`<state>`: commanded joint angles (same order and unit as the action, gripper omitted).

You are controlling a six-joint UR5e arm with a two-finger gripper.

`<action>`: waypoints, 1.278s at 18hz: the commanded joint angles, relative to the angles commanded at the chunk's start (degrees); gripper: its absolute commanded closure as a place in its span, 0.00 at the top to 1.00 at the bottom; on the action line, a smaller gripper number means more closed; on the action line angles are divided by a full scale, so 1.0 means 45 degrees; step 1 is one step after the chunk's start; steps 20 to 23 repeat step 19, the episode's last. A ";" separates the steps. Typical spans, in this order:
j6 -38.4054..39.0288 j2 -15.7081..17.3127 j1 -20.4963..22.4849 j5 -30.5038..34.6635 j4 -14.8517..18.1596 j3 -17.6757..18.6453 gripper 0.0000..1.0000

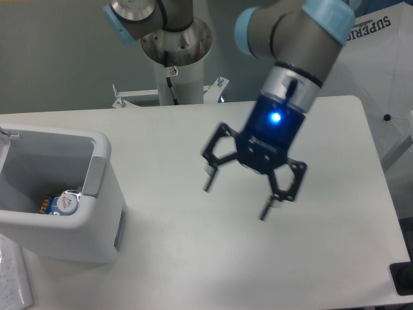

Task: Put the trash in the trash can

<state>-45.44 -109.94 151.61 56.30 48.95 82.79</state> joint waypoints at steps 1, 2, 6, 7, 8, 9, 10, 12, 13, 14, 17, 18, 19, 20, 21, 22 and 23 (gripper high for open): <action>-0.0019 -0.0137 -0.0019 0.0840 0.0000 -0.0019 1.00; -0.0039 -0.0254 -0.0020 0.1545 0.0000 -0.0019 1.00; -0.1884 -0.0684 0.0000 0.3324 0.0156 0.0059 1.00; -0.2900 -0.0704 0.0019 0.3871 0.0350 0.0059 1.00; -0.3587 -0.0724 0.0020 0.4398 0.0700 0.0020 1.00; -0.4019 -0.0782 0.0020 0.4906 0.1148 -0.0096 1.00; -0.4333 -0.0860 0.0020 0.5317 0.1655 -0.0271 1.00; -0.4802 -0.1153 0.0000 0.6080 0.2748 -0.0875 1.00; -0.5075 -0.1328 -0.0039 0.6354 0.3411 -0.1285 1.00; -0.5271 -0.1523 -0.0078 0.6608 0.4076 -0.1695 1.00; -0.5391 -0.1779 -0.0117 0.6884 0.4980 -0.2285 1.00; -0.5410 -0.1759 -0.0117 0.6884 0.4981 -0.2246 1.00; -0.5410 -0.1759 -0.0117 0.6884 0.4981 -0.2227 1.00; -0.5410 -0.1759 -0.0117 0.6884 0.4981 -0.2227 1.00; -0.5410 -0.1759 -0.0117 0.6884 0.4981 -0.2227 1.00; -0.5410 -0.1759 -0.0117 0.6884 0.4981 -0.2227 1.00; -0.5410 -0.1759 -0.0117 0.6884 0.4981 -0.2227 1.00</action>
